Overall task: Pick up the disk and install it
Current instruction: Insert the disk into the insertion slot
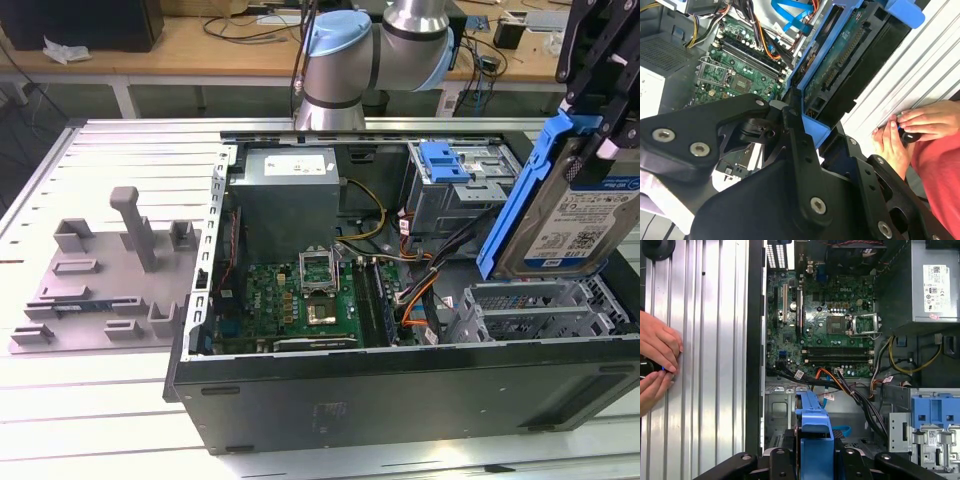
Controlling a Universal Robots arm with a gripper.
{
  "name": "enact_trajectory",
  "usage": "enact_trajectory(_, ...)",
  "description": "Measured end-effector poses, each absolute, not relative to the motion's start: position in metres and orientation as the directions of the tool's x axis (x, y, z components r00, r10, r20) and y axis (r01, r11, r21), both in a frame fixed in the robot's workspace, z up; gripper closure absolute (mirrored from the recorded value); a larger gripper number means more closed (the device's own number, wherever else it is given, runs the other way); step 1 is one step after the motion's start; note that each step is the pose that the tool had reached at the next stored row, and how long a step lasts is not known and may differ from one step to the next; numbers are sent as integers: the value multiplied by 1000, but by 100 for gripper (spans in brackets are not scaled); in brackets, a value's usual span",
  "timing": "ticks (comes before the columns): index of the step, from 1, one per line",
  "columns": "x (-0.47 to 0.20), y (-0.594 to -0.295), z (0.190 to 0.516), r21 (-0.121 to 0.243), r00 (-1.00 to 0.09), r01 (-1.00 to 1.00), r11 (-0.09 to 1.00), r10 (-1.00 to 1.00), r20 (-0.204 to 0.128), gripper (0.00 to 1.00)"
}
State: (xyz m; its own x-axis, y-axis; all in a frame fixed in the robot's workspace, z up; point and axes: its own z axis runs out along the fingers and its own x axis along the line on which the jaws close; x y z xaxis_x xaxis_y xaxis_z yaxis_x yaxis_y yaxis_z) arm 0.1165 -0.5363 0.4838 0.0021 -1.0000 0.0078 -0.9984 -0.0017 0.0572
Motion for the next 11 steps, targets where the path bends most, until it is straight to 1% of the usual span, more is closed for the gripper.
enact_trajectory(11,120,-536,482,57,2,-998,-1,-1000,8,64)
